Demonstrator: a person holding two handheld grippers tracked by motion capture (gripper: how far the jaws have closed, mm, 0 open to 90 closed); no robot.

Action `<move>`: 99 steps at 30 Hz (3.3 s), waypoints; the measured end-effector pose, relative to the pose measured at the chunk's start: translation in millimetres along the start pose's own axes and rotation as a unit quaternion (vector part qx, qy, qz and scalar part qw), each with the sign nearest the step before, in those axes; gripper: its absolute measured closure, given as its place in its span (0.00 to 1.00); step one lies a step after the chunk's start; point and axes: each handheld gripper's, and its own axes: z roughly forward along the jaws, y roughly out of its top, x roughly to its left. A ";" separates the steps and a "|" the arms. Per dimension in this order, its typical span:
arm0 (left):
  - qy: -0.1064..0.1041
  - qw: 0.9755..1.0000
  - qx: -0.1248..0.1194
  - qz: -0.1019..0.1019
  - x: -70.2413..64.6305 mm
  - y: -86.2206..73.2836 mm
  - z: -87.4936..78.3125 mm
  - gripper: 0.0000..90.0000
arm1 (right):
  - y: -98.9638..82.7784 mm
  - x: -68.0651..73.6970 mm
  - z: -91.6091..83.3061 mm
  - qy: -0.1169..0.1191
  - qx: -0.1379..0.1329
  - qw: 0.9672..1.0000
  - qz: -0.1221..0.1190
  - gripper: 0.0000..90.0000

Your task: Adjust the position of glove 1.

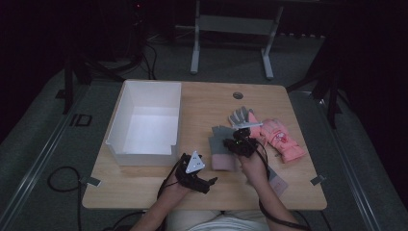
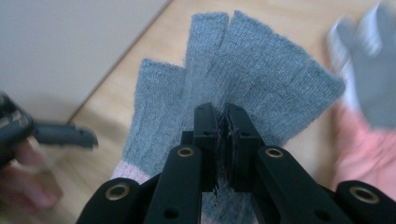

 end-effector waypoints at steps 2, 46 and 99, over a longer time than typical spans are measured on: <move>-0.001 1.000 -0.002 0.000 -0.5 0.2 -0.4 0.02 | -13.1 0.1 5.5 -0.005 0.013 1.000 0.007 0.94; -0.006 1.000 0.003 0.004 0.5 -0.6 1.4 0.02 | -39.6 -26.2 -7.2 0.060 -0.005 0.995 -0.075 0.74; 0.000 1.000 0.006 0.004 0.8 -1.2 2.8 0.02 | -106.5 -81.2 -73.3 -0.011 0.069 0.989 -0.129 0.94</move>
